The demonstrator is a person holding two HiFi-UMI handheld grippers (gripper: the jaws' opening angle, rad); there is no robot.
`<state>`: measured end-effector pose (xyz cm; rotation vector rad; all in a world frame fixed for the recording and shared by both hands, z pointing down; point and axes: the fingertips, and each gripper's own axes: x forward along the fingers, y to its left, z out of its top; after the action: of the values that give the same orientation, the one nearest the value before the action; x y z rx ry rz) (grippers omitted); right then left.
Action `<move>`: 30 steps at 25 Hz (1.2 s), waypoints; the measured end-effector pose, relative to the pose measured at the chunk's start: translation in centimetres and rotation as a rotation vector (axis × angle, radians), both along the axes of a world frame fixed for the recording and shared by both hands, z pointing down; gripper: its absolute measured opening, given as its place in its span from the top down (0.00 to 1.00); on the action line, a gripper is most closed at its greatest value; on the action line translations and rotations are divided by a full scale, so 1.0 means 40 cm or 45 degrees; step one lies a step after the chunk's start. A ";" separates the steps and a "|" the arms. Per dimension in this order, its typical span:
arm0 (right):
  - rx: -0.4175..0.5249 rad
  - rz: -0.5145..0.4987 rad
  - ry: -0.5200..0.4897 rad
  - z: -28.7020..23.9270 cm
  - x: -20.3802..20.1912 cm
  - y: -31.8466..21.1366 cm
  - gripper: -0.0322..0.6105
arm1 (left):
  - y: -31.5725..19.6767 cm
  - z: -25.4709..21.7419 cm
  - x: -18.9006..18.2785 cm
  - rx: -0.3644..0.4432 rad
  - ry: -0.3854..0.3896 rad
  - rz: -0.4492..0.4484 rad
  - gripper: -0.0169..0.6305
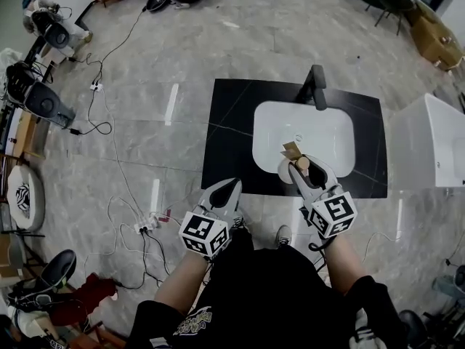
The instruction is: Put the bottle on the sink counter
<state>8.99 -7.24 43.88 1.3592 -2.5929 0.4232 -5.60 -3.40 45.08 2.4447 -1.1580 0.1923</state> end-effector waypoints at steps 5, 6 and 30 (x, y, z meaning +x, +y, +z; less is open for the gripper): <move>0.008 0.022 0.006 -0.003 -0.081 -0.057 0.69 | -0.064 0.012 -0.075 -0.004 0.015 0.025 0.97; 0.009 0.030 0.008 -0.002 -0.094 -0.067 0.69 | -0.075 0.016 -0.086 -0.007 0.019 0.035 0.97; 0.017 0.001 0.083 -0.028 -0.272 -0.223 0.69 | -0.173 0.006 -0.225 -0.002 0.100 0.036 0.97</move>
<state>-1.91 -16.15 42.75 1.3552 -2.5471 0.3560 -14.61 -10.33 45.31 2.4458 -1.0898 0.1047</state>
